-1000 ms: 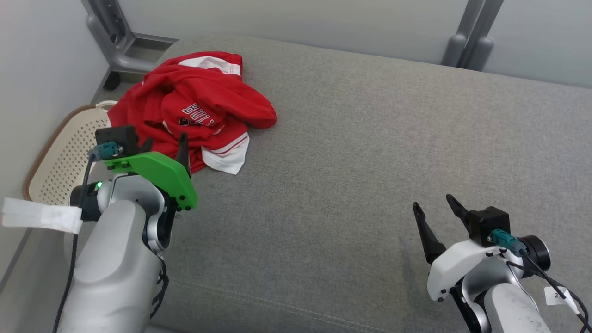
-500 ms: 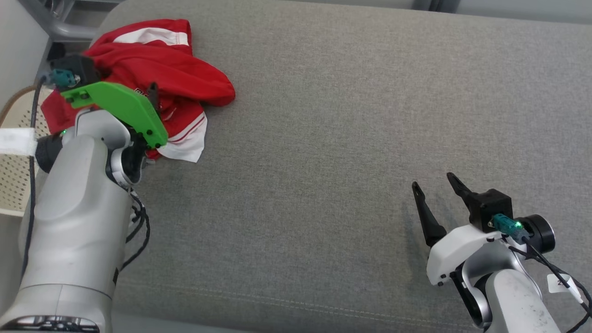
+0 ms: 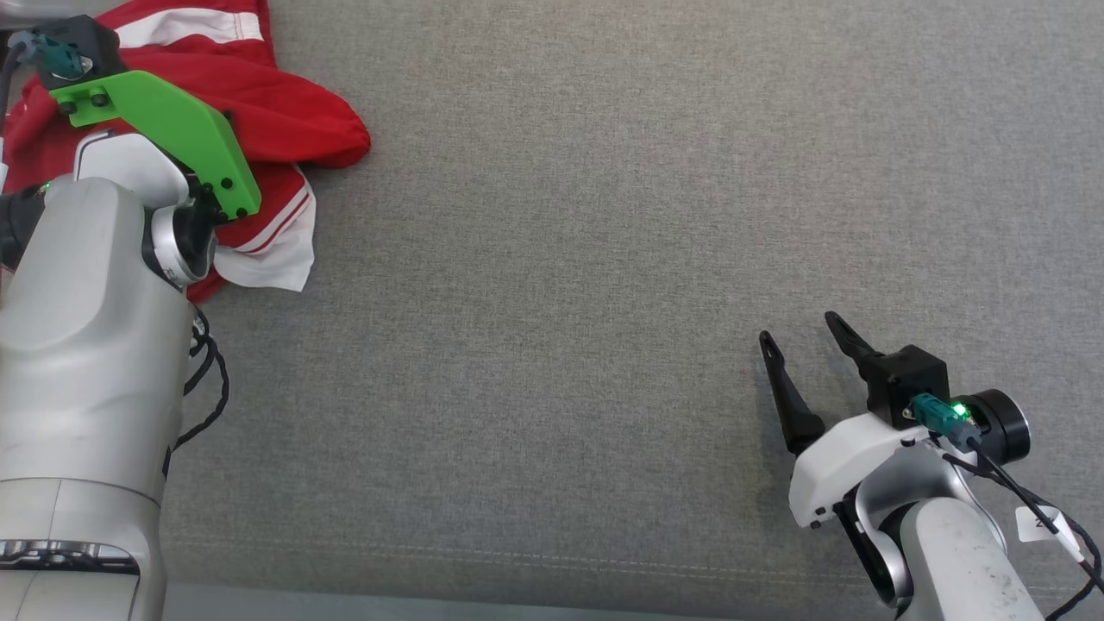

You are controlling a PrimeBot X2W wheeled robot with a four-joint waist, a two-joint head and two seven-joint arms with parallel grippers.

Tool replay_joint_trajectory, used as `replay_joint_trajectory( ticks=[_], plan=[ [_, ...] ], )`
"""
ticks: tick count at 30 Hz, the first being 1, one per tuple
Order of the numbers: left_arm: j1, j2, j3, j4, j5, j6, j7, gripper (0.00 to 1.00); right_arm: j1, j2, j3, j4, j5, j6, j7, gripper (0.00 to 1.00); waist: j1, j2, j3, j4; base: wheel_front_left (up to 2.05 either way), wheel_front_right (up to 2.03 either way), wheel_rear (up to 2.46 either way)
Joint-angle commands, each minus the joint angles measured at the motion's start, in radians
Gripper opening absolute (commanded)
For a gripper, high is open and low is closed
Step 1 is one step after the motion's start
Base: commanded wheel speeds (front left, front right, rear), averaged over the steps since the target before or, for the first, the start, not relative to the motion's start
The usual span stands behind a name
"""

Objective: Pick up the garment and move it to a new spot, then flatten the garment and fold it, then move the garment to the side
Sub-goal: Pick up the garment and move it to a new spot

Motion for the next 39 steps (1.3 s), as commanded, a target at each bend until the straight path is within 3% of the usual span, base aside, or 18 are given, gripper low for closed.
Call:
replay_joint_trajectory(
  ticks=[1, 2, 3, 4, 20, 32, 39],
  plan=[
    [-0.012, 0.006, -0.003, -0.005, 0.009, 0.006, -0.007, 1.0, -0.011, -0.003, 0.002, -0.003, 0.002, 0.0, 0.001, 1.0, -0.0001, 0.0, 0.01, -0.011, 0.0, 0.0, 0.0],
    [-0.011, 0.007, -0.006, -0.003, 0.011, 0.008, -0.003, 0.93, -0.011, -0.003, 0.003, -0.001, 0.003, 0.0, 0.001, 1.0, -0.0001, 0.0, 0.01, -0.012, 0.0, 0.0, 0.0],
    [-0.008, 0.008, -0.009, 0.0, 0.011, 0.01, 0.0, 0.39, -0.012, -0.003, 0.004, 0.001, 0.004, 0.0, 0.001, 1.0, -0.0001, 0.0, 0.01, -0.013, 0.0, 0.0, 0.0],
    [-0.005, 0.006, -0.009, -0.001, 0.009, 0.008, -0.002, 0.02, -0.013, -0.003, 0.005, 0.003, 0.004, 0.0, 0.001, 1.0, -0.0001, 0.0, 0.008, -0.014, 0.0, 0.0, 0.0],
    [-0.019, -0.035, -0.08, -0.042, 0.034, -0.058, -0.056, 0.0, 0.033, -0.003, 0.024, 0.084, 0.056, 0.0, -0.033, 1.0, -0.0001, 0.0, -0.162, -0.047, 0.0, 0.0, 0.0],
    [0.0, -0.132, -0.145, -0.102, 0.015, -0.131, -0.118, 0.0, 0.114, -0.003, 0.021, 0.126, 0.082, 0.0, -0.033, 1.0, -0.0001, 0.0, -0.331, -0.209, 0.0, 0.0, 0.0],
    [-0.005, -0.166, -0.165, -0.156, -0.044, -0.148, -0.145, 0.0, 0.12, -0.003, 0.023, 0.108, 0.083, 0.0, -0.022, 1.0, -0.0001, 0.0, -0.342, -0.312, 0.0, 0.0, 0.0]
  ],
)
